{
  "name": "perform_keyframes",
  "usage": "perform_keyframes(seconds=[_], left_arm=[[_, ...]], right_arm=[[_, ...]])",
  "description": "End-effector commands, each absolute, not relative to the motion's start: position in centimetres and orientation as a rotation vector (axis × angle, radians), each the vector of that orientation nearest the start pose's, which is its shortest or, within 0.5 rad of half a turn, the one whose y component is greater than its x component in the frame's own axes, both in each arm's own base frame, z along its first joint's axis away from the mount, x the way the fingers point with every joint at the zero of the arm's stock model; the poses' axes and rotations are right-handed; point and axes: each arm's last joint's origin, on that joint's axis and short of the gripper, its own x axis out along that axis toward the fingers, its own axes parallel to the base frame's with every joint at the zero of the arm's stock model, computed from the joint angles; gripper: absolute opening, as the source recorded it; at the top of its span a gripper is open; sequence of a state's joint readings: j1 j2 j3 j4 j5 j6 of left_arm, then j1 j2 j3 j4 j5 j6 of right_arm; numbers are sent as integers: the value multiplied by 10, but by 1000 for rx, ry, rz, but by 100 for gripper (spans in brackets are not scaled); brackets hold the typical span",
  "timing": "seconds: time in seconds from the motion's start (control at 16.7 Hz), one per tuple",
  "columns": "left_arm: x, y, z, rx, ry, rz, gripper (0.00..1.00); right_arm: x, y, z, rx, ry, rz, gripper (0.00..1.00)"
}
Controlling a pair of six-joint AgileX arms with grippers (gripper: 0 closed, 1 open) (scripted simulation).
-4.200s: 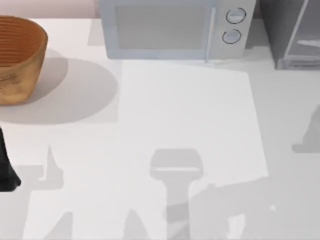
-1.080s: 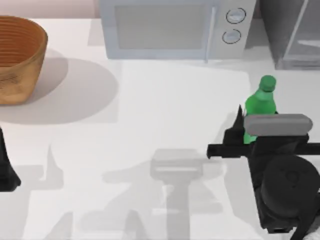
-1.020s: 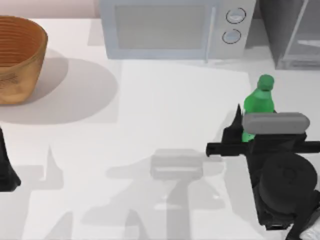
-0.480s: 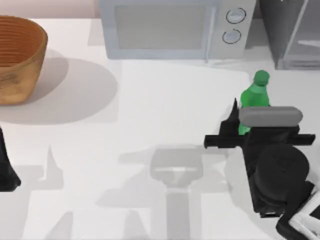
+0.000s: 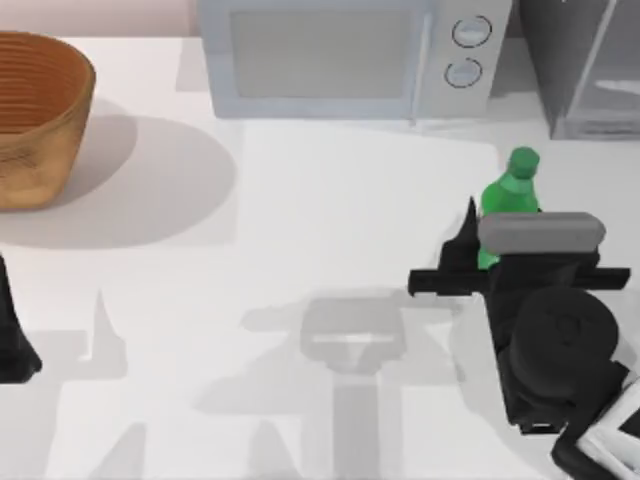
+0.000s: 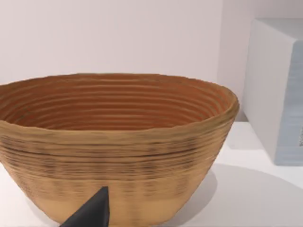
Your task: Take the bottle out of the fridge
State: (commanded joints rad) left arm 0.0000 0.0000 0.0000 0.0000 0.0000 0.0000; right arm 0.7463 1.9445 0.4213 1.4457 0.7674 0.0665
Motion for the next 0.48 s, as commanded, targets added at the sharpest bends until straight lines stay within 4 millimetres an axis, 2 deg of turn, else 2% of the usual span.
perform_keyframes(seconds=[0.3,0.48], left_arm=[[106,-1,160,0,0,0,100],[106,-1,160,0,0,0,100]], right_arm=[[222,178,96,3,46,-2,98],[222,178,96,3,46,-2,100]])
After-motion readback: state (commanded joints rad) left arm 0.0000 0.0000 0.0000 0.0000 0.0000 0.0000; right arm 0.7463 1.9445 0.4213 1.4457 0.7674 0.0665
